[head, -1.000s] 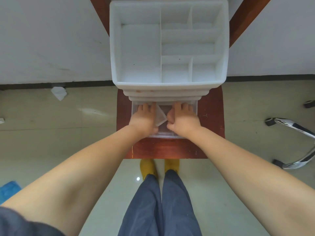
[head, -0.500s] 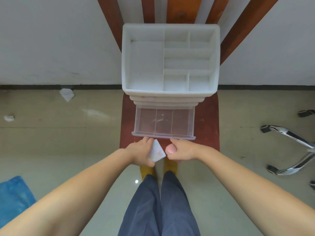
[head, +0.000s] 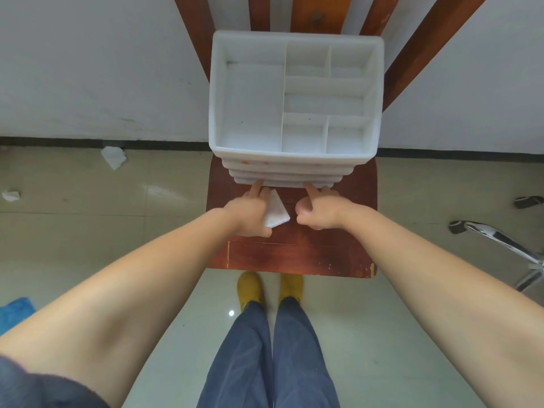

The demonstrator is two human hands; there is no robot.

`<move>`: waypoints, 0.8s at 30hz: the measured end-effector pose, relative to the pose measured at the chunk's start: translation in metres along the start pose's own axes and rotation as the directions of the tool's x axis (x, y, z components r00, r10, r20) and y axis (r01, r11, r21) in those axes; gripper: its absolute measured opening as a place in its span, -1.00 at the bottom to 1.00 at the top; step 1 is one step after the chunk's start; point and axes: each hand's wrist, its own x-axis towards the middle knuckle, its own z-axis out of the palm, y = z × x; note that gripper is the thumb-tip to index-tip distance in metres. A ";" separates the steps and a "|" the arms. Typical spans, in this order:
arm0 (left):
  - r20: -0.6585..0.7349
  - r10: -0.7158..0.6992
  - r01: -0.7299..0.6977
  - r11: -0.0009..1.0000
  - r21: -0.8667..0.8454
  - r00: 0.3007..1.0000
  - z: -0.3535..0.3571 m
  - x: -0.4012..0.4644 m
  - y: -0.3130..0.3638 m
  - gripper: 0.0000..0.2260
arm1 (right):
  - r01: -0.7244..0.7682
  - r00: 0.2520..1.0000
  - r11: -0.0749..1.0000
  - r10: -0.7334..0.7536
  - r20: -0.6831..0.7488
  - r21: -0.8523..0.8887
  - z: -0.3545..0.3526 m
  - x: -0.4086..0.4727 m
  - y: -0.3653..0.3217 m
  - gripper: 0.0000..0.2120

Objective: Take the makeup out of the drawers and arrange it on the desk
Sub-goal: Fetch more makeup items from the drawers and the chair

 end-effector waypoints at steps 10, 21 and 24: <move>0.023 -0.003 0.005 0.999 -0.044 1.000 -0.002 -0.016 0.006 -0.21 | -0.052 0.998 0.998 0.053 0.021 -0.044 0.018 -0.018 0.006 -0.02; -0.138 -0.325 0.267 0.907 -0.327 0.936 -0.015 -0.165 -0.006 -0.29 | 0.311 0.946 0.817 -0.313 0.081 -0.485 -0.014 -0.086 -0.105 -0.14; -0.168 -0.482 0.363 0.808 -0.464 0.860 -0.006 -0.227 -0.001 -0.35 | 0.431 0.878 0.664 -0.464 0.116 -0.611 -0.014 -0.117 -0.145 -0.16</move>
